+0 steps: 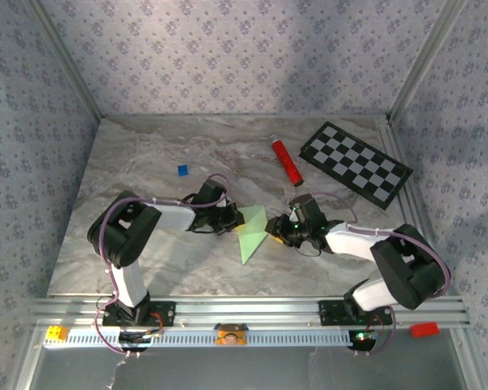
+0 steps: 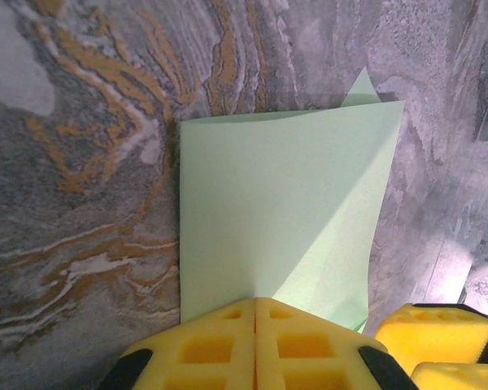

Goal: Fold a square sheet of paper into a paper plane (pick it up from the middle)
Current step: Fold the wing for the fifth time at the center of the table.

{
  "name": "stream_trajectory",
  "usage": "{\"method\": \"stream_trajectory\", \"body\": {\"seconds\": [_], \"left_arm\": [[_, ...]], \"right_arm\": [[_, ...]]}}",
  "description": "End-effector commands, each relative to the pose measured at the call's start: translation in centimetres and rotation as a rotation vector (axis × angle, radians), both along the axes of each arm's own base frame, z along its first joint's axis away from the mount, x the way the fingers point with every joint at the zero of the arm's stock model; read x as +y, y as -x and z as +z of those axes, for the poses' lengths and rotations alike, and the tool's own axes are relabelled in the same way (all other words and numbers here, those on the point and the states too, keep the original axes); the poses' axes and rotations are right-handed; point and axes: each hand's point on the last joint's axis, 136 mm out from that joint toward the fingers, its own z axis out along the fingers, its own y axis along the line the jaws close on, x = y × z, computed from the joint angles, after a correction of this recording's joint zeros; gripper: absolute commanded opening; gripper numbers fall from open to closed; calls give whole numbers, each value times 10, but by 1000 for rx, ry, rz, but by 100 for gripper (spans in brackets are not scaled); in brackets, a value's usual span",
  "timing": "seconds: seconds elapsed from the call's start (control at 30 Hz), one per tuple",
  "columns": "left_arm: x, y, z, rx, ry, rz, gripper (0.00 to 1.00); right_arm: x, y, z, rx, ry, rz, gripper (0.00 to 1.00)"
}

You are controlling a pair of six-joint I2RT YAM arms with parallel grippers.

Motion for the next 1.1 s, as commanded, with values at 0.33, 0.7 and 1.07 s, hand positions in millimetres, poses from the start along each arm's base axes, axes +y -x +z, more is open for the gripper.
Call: {"method": "stream_trajectory", "body": {"seconds": [0.33, 0.7, 1.07], "left_arm": [[9, 7, -17, 24, -39, -5, 7], [9, 7, -15, 19, -44, -10, 7], [9, 6, -15, 16, -54, -19, 7]], "right_arm": [[9, -18, 3, 40, -60, -4, 40], [20, -25, 5, 28, -110, 28, 37], [27, -32, 7, 5, -164, 139, 34]]}}
